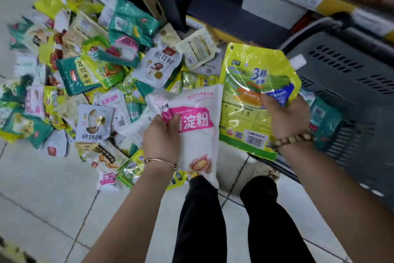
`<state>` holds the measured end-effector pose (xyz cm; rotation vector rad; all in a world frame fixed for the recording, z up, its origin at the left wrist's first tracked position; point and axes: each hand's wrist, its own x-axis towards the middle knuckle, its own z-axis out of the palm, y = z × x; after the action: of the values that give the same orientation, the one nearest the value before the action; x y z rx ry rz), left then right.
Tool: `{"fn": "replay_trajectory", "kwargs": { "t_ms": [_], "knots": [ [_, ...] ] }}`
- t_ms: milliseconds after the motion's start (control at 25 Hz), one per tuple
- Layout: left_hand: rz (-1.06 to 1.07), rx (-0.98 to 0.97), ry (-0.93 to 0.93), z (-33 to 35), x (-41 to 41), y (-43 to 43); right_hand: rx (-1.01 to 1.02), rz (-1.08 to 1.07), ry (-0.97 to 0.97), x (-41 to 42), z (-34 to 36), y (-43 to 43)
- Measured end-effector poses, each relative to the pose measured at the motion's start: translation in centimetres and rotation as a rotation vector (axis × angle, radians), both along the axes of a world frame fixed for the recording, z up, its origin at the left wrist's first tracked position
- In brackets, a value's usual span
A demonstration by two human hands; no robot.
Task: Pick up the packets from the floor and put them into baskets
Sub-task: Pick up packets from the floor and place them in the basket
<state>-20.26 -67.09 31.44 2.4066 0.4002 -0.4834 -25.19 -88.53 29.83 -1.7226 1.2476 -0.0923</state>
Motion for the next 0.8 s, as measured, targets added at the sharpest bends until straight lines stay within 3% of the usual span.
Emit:
{"fn": "replay_trajectory", "kwargs": {
  "t_ms": [240,440,560,800],
  "knots": [
    [-0.141,-0.099,-0.028,1.9,-2.0,-11.2,-0.083,-0.215,-0.042,-7.6,2.4,-11.1],
    [-0.486,-0.059,-0.007,-0.5,-3.5,-19.1,-0.127,-0.348,0.068,-13.1,-0.5,-18.0],
    [-0.677,0.036,0.046,-3.4,-3.8,-22.3,-0.067,-0.332,0.175,-15.0,-4.0,-19.6],
    [-0.709,0.229,0.177,-12.5,-3.2,-26.1,0.1,-0.221,0.354,-16.6,-12.1,-19.9]
  ]
}}
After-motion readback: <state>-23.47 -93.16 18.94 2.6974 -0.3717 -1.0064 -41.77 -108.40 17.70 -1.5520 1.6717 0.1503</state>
